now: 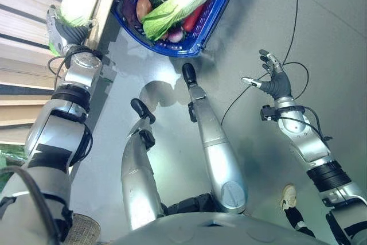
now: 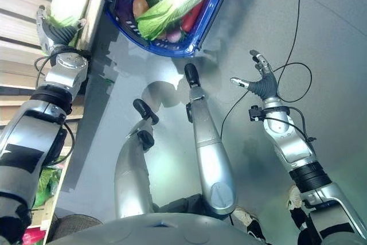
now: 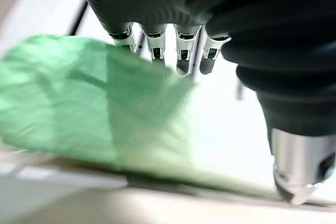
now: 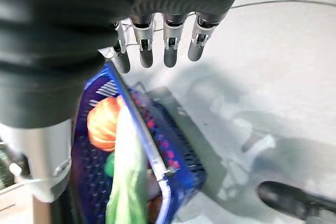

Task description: Pick up fruits and vegetables into the basket

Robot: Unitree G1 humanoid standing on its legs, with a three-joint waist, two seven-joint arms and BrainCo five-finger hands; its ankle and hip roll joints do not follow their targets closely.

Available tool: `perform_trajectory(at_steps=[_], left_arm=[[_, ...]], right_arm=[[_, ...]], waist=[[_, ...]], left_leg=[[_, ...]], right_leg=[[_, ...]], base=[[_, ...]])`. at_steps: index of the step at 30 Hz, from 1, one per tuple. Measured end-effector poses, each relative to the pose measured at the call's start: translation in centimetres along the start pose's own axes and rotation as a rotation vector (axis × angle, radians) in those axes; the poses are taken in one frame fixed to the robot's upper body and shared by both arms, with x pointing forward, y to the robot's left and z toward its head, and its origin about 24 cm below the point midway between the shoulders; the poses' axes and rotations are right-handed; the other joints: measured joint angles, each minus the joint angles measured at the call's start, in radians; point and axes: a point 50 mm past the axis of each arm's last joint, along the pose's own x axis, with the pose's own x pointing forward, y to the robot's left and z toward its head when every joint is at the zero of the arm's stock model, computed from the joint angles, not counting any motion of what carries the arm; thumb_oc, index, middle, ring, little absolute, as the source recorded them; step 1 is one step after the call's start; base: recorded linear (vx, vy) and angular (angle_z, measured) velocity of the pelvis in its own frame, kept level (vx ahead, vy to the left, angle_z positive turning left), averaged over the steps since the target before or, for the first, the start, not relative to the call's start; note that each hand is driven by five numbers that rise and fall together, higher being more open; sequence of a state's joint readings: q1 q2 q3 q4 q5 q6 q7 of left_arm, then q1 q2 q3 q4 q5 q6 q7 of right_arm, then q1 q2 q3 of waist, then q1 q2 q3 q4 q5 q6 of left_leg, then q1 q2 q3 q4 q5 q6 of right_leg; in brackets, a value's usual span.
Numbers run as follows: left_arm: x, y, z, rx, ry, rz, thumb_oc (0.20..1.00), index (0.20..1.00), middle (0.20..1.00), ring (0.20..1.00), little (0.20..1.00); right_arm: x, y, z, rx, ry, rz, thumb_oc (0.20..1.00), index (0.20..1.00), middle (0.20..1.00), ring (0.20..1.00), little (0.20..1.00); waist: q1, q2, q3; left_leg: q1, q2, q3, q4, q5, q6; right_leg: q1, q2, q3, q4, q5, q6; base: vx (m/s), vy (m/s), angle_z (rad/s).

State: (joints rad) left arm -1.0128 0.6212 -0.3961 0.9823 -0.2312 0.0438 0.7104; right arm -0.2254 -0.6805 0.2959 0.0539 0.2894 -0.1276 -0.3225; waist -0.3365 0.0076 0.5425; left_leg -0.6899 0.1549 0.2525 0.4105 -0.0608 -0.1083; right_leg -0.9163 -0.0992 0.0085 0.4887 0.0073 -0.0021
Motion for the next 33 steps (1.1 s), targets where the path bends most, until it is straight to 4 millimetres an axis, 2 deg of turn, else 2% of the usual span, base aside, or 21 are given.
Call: perform_trajectory(at_steps=[6,10,14,25,33], left_arm=[[-1.1,-0.7,0.4,-0.026,-0.101,-0.074,1.000,1.000,1.000,1.000,1.000],[-1.9,-0.7,-1.2,-0.021,-0.107,-0.102,1.000,1.000,1.000,1.000,1.000],[-2.2,-0.7,-2.0,-0.016,-0.097,-0.110,1.000,1.000,1.000,1.000,1.000],[-1.7,-0.5,-2.0,0.005,-0.061,-0.096,1.000,1.000,1.000,1.000,1.000],[-1.0,0.0,-1.2,0.012,-0.045,-0.027,1.000,1.000,1.000,1.000,1.000]], right_arm=[[-0.7,0.0,-0.5,-0.034,0.012,0.003,1.000,1.000,1.000,1.000,1.000],[-1.4,0.0,-1.2,-0.033,0.039,0.005,1.000,1.000,1.000,1.000,1.000],[-1.7,0.1,-1.4,-0.030,0.049,0.006,1.000,1.000,1.000,1.000,1.000],[-1.6,0.4,-1.4,-0.012,0.048,0.006,1.000,1.000,1.000,1.000,1.000],[-1.5,0.4,-1.3,-0.005,0.046,0.006,1.000,1.000,1.000,1.000,1.000]], waist=[[0.023,0.000,0.000],[0.037,0.000,0.000],[0.046,0.000,0.000],[0.046,0.000,0.000],[0.043,-0.001,0.000]], left_leg=[[0.051,-0.007,0.000,0.002,-0.003,0.012],[0.074,-0.001,-0.003,0.000,0.003,0.012],[0.102,-0.001,-0.009,-0.017,0.012,0.006],[0.136,0.000,-0.017,-0.030,0.018,0.000],[0.132,0.002,-0.016,-0.021,0.017,0.001]], right_leg=[[0.063,-0.016,-0.008,-0.001,-0.016,0.013],[0.089,-0.016,-0.022,-0.001,-0.017,0.013],[0.117,-0.011,-0.027,-0.010,-0.016,0.013],[0.157,-0.009,-0.042,-0.023,-0.013,0.008],[0.158,-0.006,-0.040,-0.026,-0.015,0.010]], base=[[-0.02,0.038,0.09],[-0.01,0.003,0.03],[0.00,0.000,0.02],[0.00,-0.006,0.02],[0.00,-0.008,0.00]])
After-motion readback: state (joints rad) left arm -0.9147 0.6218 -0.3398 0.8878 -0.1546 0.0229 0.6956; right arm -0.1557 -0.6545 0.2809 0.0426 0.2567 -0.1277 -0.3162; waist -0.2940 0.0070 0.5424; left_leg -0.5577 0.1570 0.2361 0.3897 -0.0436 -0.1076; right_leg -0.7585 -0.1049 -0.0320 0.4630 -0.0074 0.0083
